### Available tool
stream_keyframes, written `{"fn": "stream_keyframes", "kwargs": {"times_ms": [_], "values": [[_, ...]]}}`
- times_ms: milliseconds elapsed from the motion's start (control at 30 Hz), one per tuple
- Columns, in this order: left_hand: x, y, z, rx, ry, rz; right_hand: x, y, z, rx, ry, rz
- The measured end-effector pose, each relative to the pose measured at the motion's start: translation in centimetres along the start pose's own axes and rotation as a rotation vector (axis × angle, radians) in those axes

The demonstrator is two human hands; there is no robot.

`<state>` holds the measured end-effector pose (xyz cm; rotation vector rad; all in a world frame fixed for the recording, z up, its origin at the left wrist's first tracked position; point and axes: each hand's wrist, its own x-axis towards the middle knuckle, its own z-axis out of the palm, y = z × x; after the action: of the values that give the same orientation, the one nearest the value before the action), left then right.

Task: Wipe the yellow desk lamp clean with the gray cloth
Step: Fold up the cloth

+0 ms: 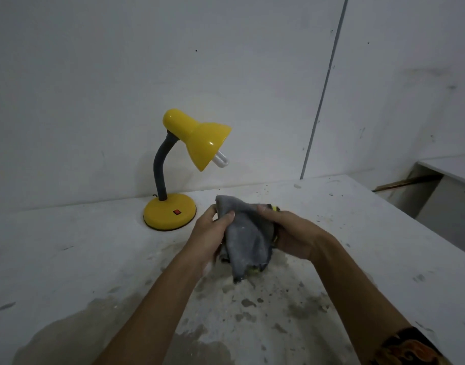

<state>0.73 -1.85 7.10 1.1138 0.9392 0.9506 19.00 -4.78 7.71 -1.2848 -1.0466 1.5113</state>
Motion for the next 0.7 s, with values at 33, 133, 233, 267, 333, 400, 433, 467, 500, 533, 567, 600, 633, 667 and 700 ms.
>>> {"fn": "stream_keyframes", "kwargs": {"times_ms": [33,133,233,267,333,400,433,467,500,533,567,600,633,667,700], "values": [[0.4,-0.4,0.0,-0.006,-0.009,-0.026,0.0,0.3,-0.3,-0.006,0.008,0.020],[1.3,-1.5,-0.2,0.042,0.008,-0.105,0.5,0.5,-0.9,0.008,0.095,0.002],[2.4,-2.3,-0.6,0.117,0.065,-0.125,1.8,0.0,-1.3,-0.047,0.185,-0.012],[2.7,-2.5,-0.8,0.121,0.077,-0.117,2.4,-0.1,-1.3,-0.092,0.210,-0.001],[3.3,-2.9,-1.1,0.133,0.093,-0.090,3.6,-0.7,-1.4,-0.162,0.230,0.012],[3.7,-3.3,-1.5,0.212,0.135,-0.040,4.9,-1.4,-1.5,-0.197,0.221,0.018],[3.9,-3.5,-1.7,0.269,0.160,-0.009,5.7,-1.7,-1.7,-0.213,0.227,0.017],[4.0,-3.7,-2.0,0.323,0.179,0.016,6.5,-1.7,-2.0,-0.230,0.241,0.011],[4.0,-3.9,-2.3,0.376,0.188,0.033,7.5,-1.5,-2.5,-0.282,0.282,-0.006],[4.1,-4.2,-2.6,0.422,0.186,0.035,8.5,-1.0,-3.0,-0.378,0.335,-0.029],[4.0,-4.6,-2.9,0.447,0.169,0.033,9.4,-0.4,-3.5,-0.509,0.391,-0.057],[3.9,-5.0,-3.2,0.463,0.150,0.032,10.0,0.3,-3.9,-0.643,0.447,-0.077],[3.9,-5.4,-3.3,0.474,0.137,0.036,10.4,0.9,-4.2,-0.746,0.493,-0.104],[3.8,-5.4,-3.5,0.483,0.133,0.044,10.6,1.3,-4.3,-0.807,0.528,-0.133],[3.9,-5.6,-3.7,0.484,0.135,0.055,10.8,1.7,-4.4,-0.832,0.547,-0.172]]}}
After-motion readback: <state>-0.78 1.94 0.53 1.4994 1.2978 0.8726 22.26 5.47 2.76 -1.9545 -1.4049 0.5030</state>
